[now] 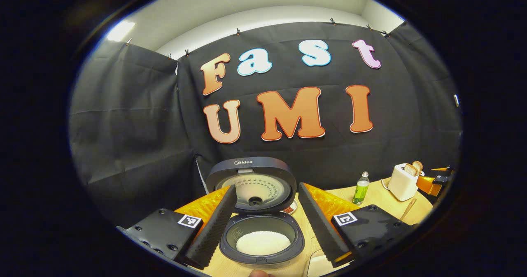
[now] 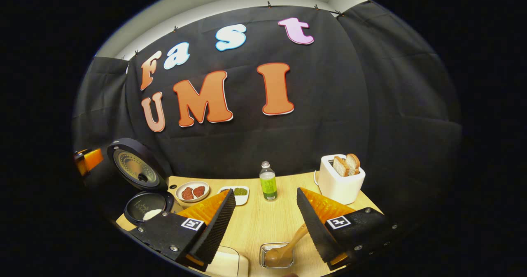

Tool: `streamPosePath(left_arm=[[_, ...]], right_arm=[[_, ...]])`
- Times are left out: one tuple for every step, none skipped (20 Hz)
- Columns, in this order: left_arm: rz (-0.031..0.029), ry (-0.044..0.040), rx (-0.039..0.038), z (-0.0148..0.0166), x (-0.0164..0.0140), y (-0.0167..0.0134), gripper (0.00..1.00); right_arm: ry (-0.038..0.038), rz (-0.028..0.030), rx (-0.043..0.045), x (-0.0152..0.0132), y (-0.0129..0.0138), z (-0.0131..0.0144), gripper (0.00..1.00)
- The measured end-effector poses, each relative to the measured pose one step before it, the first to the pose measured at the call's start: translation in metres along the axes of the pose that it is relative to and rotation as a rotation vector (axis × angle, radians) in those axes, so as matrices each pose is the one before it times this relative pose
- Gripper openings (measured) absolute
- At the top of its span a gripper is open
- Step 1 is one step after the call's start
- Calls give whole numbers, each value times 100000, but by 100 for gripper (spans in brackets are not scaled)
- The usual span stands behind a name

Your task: Close the left gripper, press the button to open the rice cooker; take a wooden spoon from the chopstick holder with the right hand, scoop a spoonful of rice and pour it into the rice cooker, then put the wooden spoon back into the chopstick holder.

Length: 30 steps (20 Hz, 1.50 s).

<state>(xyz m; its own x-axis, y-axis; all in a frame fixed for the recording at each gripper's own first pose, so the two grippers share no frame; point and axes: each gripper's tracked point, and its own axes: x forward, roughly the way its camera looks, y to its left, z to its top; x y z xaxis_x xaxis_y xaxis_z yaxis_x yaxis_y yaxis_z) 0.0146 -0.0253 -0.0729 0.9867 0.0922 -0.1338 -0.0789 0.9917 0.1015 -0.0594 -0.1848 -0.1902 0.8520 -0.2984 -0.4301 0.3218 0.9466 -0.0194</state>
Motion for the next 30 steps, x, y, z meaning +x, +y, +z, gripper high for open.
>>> streamPosePath(left_arm=[[167, 222, 813, -50, -95, -165, 100], [377, 240, 722, -218, -238, -48, 100], [159, 51, 697, -85, -181, -79, 100], [553, -131, 648, 48, -148, -42, 94], [373, 67, 489, 30, -143, -61, 95], [355, -12, 130, -95, -174, -296, 97], [357, -4, -9, 24, -174, -133, 98], [101, 410, -11, -139, 204, -256, 99], [424, 341, 242, -27, -179, -174, 100], [489, 520, 283, -88, -143, -116, 100], [628, 108, 686, -31, -239, -179, 97], [843, -34, 794, 41, -318, 43, 94], [654, 137, 633, -91, -281, -78, 94], [882, 175, 371, -76, -415, 2, 97], [441, 560, 458, -159, -293, 0, 100], [1059, 302, 509, -244, -368, 190, 94], [857, 519, 393, -71, -129, 120, 94], [1075, 637, 253, -241, -272, 154, 94], [769, 672, 22, -137, -200, 178, 100], [795, 407, -129, -130, -176, 59, 100], [577, 162, -167, 32, -152, 193, 94], [357, 74, -51, -13, -237, 33, 94], [111, 293, 82, 28, -110, -39, 94], [-140, 248, 62, -148, -141, -190, 94], [-489, 209, 70, 43, -99, -263, 94], [-527, 53, 182, -95, 99, -372, 94], [-640, 42, 367, -3, -79, -403, 94], [-490, -64, 393, -22, -128, -185, 100], [-513, -195, 423, 28, -154, -265, 94], [-212, -314, 407, -6, -192, -119, 94]], right_arm=[[2186, -1542, 451, 170, -806, -780, 93], [2555, -1360, 547, 149, -709, -903, 93], [2335, -1371, 665, 190, -785, -899, 93], [2913, -1758, 377, 249, -841, -1013, 93], [3409, -1283, 568, 369, -607, -1012, 93], [3149, -986, 606, 326, -514, -1092, 93], [2900, -338, 661, 548, -362, -984, 93], [3087, 74, 656, 602, -283, -938, 93], [2855, 147, 701, 503, -181, -822, 94], [2363, 725, 891, 714, -124, -792, 94], [1969, 826, 711, 773, 78, -565, 93], [2091, 1137, 362, 755, 231, -536, 93], [2284, 1224, -119, 748, 329, -485, 92], [2408, 848, -520, 812, 176, -608, 92], [1962, 1200, -146, 640, 246, -305, 92], [1067, 1289, 491, 614, 346, -175, 92], [1793, 703, 230, 642, 299, -239, 90], [1680, 224, 360, 502, 7, -430, 90], [1920, 204, 695, 326, -145, -271, 89], [1292, 279, 799, 247, -166, -496, 88], [858, 21, 336, 309, -46, -158, 86], [1381, 340, -29, 427, -139, -460, 85], [1230, 250, 254, 372, -75, -303, 80], [919, 407, 481, 213, -6, -260, 77], [421, 424, 736, 241, 45, -102, 71], [879, 269, 412, 98, -91, -224, 67], [274, -702, 241, 309, -166, -64, 59], [1008, -491, 591, 242, -260, -221, 52], [1559, 390, 1725, 74, 55, -306, 42], [1553, -448, 2461, 86, -100, -323, 36]])
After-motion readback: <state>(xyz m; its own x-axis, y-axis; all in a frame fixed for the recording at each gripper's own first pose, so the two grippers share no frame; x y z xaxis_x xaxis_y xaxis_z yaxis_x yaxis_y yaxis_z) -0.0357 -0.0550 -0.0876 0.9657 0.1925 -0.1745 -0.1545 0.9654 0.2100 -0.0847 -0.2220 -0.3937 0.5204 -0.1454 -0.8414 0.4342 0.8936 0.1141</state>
